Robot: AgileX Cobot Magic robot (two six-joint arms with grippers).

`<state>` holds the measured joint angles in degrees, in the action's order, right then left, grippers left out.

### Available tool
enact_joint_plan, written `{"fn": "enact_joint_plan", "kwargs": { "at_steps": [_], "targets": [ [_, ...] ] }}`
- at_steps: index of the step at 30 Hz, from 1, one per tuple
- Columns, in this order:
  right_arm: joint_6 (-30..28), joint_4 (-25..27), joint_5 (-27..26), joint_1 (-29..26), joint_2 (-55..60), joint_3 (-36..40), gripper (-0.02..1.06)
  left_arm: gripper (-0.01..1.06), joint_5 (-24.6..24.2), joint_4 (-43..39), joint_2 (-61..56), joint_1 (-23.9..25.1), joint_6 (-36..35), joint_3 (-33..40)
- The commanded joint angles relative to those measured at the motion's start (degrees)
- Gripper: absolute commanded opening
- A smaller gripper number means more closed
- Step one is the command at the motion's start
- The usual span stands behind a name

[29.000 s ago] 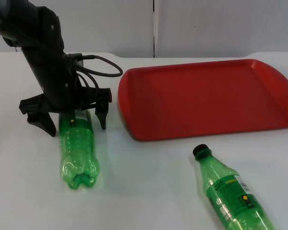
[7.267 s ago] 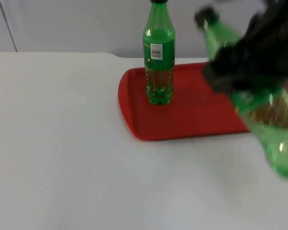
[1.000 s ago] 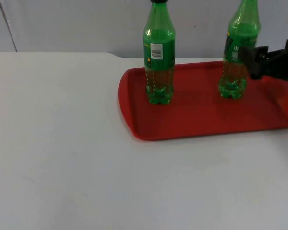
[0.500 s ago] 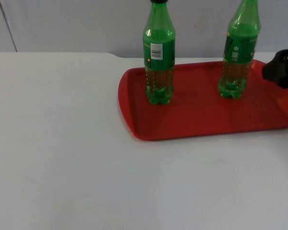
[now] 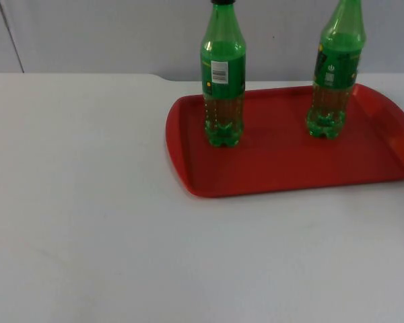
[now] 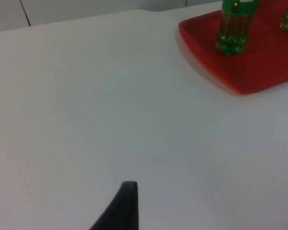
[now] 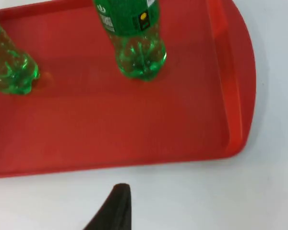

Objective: Place the bottle upright on the tray.

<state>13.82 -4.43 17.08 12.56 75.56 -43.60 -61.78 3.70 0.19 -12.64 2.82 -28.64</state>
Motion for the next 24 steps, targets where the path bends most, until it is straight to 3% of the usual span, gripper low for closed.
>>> {"fn": "enact_joint_plan", "kwargs": {
  "at_steps": [1, 6, 9, 18, 24],
  "targets": [
    [-2.3, 2.4, 1.8, 0.2, -1.8, 0.1, 1.05, 1.05, 0.2, -0.1, -0.2, 0.0, -0.1, 0.3],
    [-13.8, 12.3, 6.9, 0.2, -8.5, 0.2, 1.05, 1.05, 0.2, -0.1, -0.2, 0.0, -0.1, 0.3],
    [-16.9, 14.3, 9.3, 0.2, -11.8, 0.2, 1.05, 1.05, 0.2, -0.1, -0.2, 0.0, -0.1, 0.3],
    [-22.2, 15.7, 16.0, 0.2, -25.6, 0.2, 1.05, 1.05, 0.2, -0.1, -0.2, 0.0, -0.1, 0.3],
    [-22.4, 15.7, 19.3, 0.2, -33.0, 0.2, 1.05, 1.05, 0.2, -0.1, -0.2, 0.0, -0.1, 0.3]
  ]
}}
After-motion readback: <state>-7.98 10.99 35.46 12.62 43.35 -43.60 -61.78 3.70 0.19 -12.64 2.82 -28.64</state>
